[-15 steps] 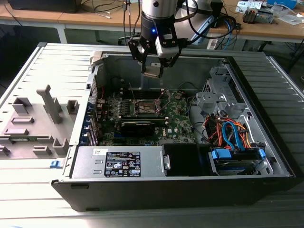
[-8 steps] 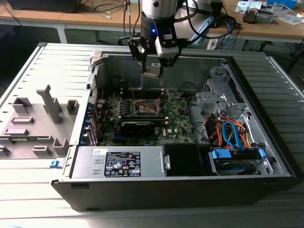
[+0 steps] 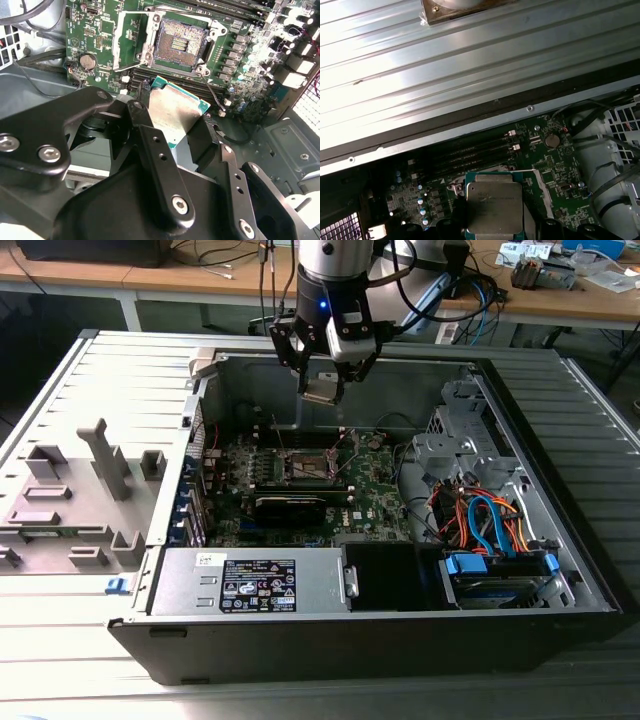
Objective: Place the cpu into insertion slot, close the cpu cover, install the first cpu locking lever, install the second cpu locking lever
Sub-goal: 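Place the cpu into insertion slot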
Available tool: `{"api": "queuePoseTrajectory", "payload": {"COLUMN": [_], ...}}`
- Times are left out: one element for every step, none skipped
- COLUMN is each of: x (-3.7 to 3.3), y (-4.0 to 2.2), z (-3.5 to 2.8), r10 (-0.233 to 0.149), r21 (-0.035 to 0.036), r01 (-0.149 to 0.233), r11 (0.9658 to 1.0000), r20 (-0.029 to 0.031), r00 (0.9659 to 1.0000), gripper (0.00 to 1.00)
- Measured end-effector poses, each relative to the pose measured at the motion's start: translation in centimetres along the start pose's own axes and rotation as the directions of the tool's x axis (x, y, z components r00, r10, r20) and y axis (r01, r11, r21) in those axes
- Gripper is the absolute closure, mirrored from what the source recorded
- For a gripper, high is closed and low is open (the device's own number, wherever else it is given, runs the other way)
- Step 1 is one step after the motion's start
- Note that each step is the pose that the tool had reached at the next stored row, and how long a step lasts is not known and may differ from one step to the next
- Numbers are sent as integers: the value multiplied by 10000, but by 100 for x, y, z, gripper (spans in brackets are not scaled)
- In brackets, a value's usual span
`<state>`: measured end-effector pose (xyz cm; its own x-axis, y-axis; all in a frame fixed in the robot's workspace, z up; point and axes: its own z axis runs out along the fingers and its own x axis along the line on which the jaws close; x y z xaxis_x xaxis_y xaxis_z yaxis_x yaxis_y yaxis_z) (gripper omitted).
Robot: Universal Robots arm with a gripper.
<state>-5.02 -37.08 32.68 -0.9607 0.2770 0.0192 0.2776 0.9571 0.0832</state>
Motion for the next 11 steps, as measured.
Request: {"api": "queuePoseTrajectory", "payload": {"x": [0,0,0,0,0,0,0,0,0,0,0], "y": [0,0,0,0,0,0,0,0,0,0,0], "z": [0,0,1,0,1,1,1,1,1,2,2], "r10": [8,16,21,26,31,40,44,52,58,63,69], "r21": [0,0,0,0,-1,-1,-1,-1,-1,-1,-2], "r01": [-8,-16,-21,-26,-31,-40,-44,-52,-58,-63,-69], "r11": [10000,10000,10000,10000,10000,10000,10000,10000,10000,10000,10000], "r20": [1,2,2,2,2,3,4,4,5,5,6], "r00": [10000,10000,10000,10000,10000,10000,10000,10000,10000,10000,10000], "gripper": [46,46,46,46,46,46,46,46,46,46,46]}}
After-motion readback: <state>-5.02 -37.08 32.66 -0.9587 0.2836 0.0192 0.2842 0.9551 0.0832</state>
